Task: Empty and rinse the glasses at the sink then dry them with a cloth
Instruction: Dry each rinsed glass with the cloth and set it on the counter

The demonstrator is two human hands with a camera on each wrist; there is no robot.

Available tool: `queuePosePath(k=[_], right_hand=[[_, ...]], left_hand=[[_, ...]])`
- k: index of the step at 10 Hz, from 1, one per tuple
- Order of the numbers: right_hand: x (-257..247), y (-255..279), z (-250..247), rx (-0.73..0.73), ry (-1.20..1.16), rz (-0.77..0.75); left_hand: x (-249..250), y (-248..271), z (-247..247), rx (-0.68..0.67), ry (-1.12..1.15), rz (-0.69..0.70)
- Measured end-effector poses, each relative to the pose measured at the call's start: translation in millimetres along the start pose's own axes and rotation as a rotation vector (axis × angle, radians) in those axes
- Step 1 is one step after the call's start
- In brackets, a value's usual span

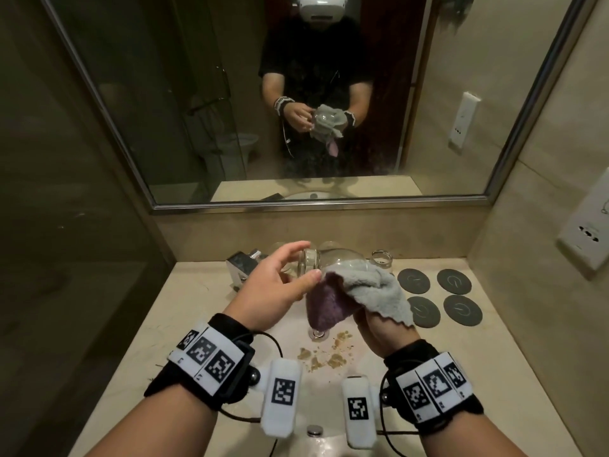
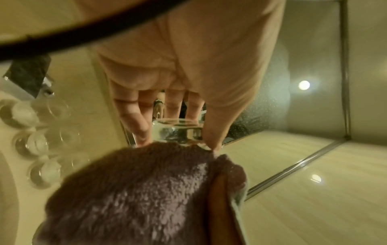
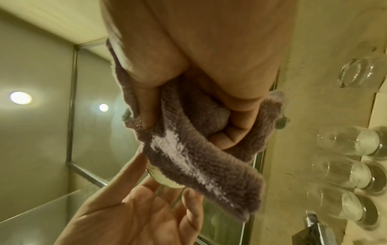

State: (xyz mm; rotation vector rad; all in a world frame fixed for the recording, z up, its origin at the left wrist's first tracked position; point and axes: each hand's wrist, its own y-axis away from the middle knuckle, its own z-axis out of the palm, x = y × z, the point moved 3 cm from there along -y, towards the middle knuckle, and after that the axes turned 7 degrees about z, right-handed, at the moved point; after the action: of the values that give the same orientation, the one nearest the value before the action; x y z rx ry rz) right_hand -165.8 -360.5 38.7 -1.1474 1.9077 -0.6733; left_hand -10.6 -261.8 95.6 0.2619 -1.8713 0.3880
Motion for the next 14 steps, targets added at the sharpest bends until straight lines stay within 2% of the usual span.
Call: queuePosePath(k=[1, 2, 3, 4, 5, 6, 7, 8, 9, 10, 11, 12, 13, 14], right_hand=[[2, 10, -17, 0.266, -0.061, -0.176], [34, 37, 16, -0.026, 0.062, 0.182], [38, 23, 25, -0.113, 0.267, 0.380], [24, 20, 4, -0.032, 0.199, 0.065], [12, 23, -5, 0.112, 0.288, -0.122], [5, 16, -4, 0.053, 0.269, -0.122], [1, 13, -1, 0.092, 0.314, -0.173], [-5, 15, 2, 0.141, 0.342, -0.205], [-5, 7, -7, 0.130, 0.274, -0.169], [-4, 4, -16, 0.099, 0.282, -0.147], [-3, 13, -17, -0.013, 0.350, -0.061], [19, 32, 11, -0.430, 0.335, -0.039], [25, 18, 4, -0.355, -0.046, 0.053], [6, 18, -18, 0.040, 0.163, 0.030]], left_hand=[[-1, 1, 11, 0.045, 0.137, -0.123], [-3, 2, 12, 0.090, 0.113, -0.111], [-1, 5, 12, 0.027, 0.041, -0.010], [0, 6, 20, 0.077, 0.104, -0.117], [0, 6, 18, 0.127, 0.113, -0.120], [3, 11, 11, 0.072, 0.061, -0.034], [4, 12, 10, 0.092, 0.126, -0.109], [2, 9, 5, 0.137, 0.130, -0.106], [4, 10, 3, 0.060, 0.062, -0.002], [1, 9, 11, 0.096, 0.093, -0.093], [-5, 7, 15, 0.158, 0.104, -0.104], [-3, 10, 17, 0.102, 0.059, -0.009], [-2, 9, 26, 0.110, 0.109, -0.097], [-2, 7, 27, 0.166, 0.130, -0.126]])
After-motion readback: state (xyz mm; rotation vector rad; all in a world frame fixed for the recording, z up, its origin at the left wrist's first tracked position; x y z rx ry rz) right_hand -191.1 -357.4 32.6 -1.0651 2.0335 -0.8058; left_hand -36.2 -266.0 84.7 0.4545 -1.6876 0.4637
